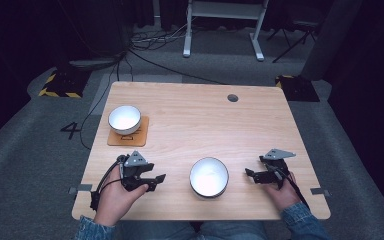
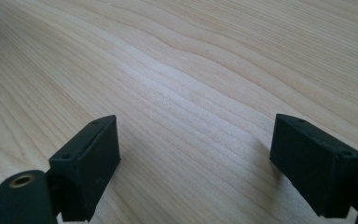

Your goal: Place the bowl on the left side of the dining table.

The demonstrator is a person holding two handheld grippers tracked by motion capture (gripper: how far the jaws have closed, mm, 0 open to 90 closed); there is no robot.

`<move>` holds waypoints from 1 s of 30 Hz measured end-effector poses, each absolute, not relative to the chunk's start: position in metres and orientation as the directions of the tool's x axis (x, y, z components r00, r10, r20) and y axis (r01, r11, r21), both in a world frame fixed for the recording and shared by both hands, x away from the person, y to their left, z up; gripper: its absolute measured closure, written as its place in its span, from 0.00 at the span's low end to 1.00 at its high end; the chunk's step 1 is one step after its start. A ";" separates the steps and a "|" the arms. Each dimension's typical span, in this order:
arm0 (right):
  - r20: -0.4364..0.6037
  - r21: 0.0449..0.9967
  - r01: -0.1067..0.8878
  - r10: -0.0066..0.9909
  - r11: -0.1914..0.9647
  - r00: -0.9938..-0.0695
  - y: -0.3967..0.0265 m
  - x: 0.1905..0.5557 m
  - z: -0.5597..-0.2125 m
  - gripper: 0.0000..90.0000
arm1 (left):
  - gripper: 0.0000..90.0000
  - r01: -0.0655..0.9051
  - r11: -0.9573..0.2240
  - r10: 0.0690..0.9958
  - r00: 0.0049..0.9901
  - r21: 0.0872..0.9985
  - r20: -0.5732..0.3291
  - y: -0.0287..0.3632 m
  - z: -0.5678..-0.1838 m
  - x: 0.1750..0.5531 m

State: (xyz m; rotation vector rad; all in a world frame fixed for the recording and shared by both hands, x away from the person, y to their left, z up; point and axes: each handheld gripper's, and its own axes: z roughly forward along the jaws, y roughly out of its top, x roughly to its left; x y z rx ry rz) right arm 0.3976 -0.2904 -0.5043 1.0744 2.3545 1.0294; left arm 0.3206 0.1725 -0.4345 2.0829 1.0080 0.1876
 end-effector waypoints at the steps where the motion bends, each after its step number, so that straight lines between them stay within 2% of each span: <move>1: -0.022 0.739 0.501 0.760 0.450 -0.650 -0.291 0.398 -0.504 0.17 | 0.44 0.595 -0.375 0.709 0.678 0.711 -0.194 0.171 -0.438 0.321; 10: -0.018 0.741 0.501 0.759 0.447 -0.651 -0.290 0.397 -0.504 0.17 | 0.41 0.597 -0.429 0.684 0.705 0.678 -0.188 0.163 -0.459 0.323; 15: -0.019 0.741 0.500 0.759 0.448 -0.651 -0.290 0.398 -0.504 0.17 | 0.40 0.606 -0.450 0.657 0.722 0.656 -0.217 0.157 -0.475 0.325; 19: -0.019 0.741 0.500 0.758 0.448 -0.651 -0.290 0.398 -0.505 0.17 | 0.39 0.584 -0.482 0.652 0.737 0.653 -0.178 0.154 -0.483 0.327; 23: -0.015 0.740 0.503 0.758 0.447 -0.652 -0.290 0.397 -0.504 0.17 | 0.36 0.551 -0.524 0.625 0.766 0.649 -0.146 0.149 -0.493 0.328; 28: -0.016 0.740 0.502 0.758 0.448 -0.652 -0.290 0.397 -0.504 0.17 | 0.24 0.491 -0.526 0.602 0.792 0.694 -0.103 0.144 -0.502 0.328; 30: -0.017 0.740 0.502 0.758 0.448 -0.652 -0.290 0.397 -0.504 0.18 | 0.23 0.484 -0.531 0.604 0.792 0.696 -0.090 0.143 -0.502 0.328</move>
